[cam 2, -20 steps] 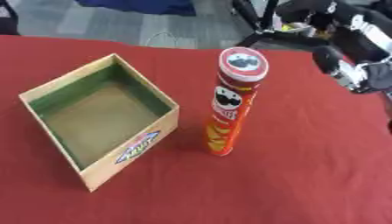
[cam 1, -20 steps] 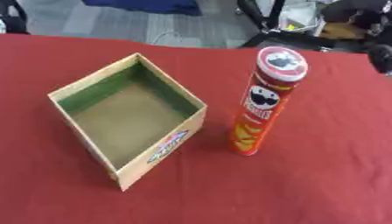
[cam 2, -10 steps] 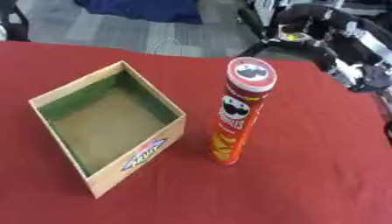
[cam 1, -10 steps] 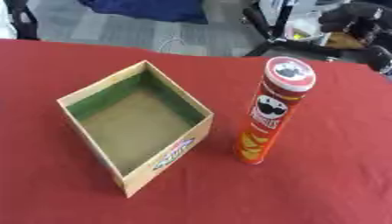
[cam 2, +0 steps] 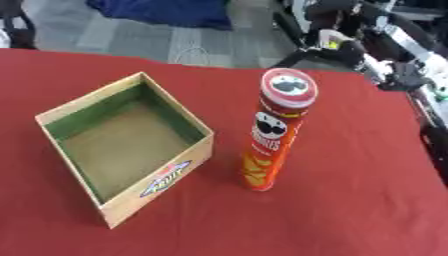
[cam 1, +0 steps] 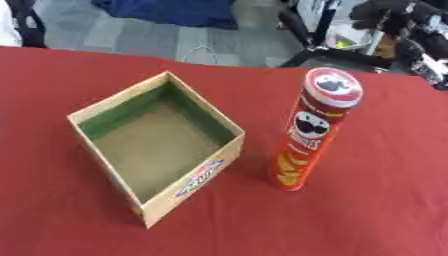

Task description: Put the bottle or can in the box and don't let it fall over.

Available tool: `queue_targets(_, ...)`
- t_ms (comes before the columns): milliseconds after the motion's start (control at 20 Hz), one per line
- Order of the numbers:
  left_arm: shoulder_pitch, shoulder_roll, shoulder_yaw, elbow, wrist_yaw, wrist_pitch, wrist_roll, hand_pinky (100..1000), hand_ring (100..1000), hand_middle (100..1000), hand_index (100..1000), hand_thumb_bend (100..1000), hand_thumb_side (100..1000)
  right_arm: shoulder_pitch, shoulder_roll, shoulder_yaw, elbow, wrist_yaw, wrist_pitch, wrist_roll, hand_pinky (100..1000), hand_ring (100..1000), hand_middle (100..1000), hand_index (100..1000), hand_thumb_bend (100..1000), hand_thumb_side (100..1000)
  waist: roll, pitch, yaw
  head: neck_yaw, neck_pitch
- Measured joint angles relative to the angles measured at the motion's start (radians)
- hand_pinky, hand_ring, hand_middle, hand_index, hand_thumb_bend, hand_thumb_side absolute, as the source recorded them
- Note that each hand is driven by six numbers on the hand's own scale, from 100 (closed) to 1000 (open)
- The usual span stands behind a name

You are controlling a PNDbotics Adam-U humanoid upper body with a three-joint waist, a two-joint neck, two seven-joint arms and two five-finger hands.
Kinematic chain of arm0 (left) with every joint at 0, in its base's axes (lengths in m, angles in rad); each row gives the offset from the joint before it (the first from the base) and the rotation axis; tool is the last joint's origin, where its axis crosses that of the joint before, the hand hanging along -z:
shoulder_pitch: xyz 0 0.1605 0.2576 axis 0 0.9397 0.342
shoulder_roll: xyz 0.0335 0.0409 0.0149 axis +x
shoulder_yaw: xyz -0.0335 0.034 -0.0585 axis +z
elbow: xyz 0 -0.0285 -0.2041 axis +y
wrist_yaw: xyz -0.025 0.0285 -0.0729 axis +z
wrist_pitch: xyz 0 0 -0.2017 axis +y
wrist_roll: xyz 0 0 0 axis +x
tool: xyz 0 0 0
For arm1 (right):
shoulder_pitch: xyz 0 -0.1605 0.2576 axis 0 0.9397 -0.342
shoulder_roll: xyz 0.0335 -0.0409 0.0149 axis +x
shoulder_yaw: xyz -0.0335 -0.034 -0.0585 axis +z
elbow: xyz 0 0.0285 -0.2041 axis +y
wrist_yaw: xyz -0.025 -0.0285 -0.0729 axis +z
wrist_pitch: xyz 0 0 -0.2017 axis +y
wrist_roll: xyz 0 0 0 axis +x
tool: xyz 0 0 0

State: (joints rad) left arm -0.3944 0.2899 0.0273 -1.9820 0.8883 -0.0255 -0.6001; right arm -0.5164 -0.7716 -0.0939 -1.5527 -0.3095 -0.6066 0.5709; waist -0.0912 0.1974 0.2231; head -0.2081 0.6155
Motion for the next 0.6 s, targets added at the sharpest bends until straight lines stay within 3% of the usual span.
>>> queue_targets(600, -0.001, -0.001, -0.005, 0.000, 0.001, 0.010, -0.002, 527, 743, 821, 901, 100, 654, -0.054, 0.061, 0.032, 0.071, 0.135, -0.031, -0.031, 894, 895, 862, 942, 100, 703, -0.002, -0.006, 0.005, -0.018, 0.013)
